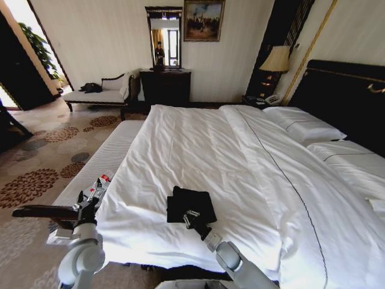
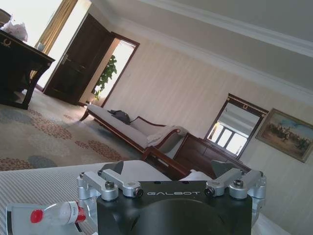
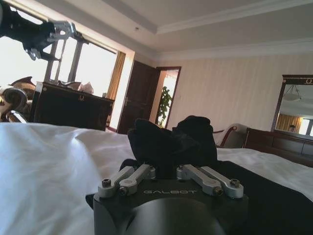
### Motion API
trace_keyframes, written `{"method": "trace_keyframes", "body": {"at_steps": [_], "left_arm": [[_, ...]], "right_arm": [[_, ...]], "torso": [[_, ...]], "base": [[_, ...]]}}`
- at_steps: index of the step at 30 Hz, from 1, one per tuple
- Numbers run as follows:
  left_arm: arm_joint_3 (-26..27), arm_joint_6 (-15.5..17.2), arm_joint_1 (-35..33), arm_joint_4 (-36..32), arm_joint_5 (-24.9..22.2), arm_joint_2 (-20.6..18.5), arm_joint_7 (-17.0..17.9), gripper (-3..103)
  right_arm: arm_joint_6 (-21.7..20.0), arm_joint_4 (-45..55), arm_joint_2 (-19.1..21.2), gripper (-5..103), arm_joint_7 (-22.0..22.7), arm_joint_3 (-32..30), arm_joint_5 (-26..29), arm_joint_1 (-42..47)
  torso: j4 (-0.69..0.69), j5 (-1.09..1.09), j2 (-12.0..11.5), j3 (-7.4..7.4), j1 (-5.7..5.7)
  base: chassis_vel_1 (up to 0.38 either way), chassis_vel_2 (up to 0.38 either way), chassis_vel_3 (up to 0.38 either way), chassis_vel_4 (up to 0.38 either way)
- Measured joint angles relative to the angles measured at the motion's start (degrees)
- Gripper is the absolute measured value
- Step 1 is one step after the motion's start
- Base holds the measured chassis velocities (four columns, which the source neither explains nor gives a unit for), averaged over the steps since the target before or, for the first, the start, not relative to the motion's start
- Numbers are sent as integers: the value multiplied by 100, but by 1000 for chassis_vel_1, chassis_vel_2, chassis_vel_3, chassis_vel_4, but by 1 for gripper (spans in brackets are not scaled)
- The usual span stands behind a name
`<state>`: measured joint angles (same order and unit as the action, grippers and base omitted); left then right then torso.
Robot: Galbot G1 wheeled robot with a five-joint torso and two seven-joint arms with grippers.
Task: Fold the clothes on the bed.
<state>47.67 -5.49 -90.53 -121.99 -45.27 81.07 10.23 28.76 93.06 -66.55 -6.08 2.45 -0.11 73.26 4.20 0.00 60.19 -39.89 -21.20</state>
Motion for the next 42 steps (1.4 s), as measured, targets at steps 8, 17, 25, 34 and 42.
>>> {"method": "trace_keyframes", "body": {"at_steps": [8, 17, 25, 34, 42], "left_arm": [[84, 0, -48, -23, -23, -54, 42, 100], [186, -42, -90, -12, -61, -100, 78, 100], [147, -43, -89, -2, -32, -92, 84, 100], [170, -42, -65, 96, 6, -23, 90, 100], [188, -86, -109, 127, 46, 23, 98, 100]], "right_arm": [[636, 319, 84, 49, -313, 204, 446, 78], [-193, 946, 7, 82, -307, -125, 2794, -296], [-1511, 616, -404, 99, 1011, 39, 3964, -860], [-2438, 408, -595, 100, 1688, 686, 4390, -1078], [-2506, -265, -841, 100, 1746, 1027, 3679, -1198]], "torso": [[-1, 0, 0, 0, 0], [0, -1, 0, 0, 0], [-1, 0, 0, -1, 0], [-1, 0, 0, -1, 0], [0, -1, 0, 1, 0]], "base": [[0, 0, 0, 0], [0, 0, 0, 0], [0, 0, 0, 0], [0, 0, 0, 0], [0, 0, 0, 0]]}}
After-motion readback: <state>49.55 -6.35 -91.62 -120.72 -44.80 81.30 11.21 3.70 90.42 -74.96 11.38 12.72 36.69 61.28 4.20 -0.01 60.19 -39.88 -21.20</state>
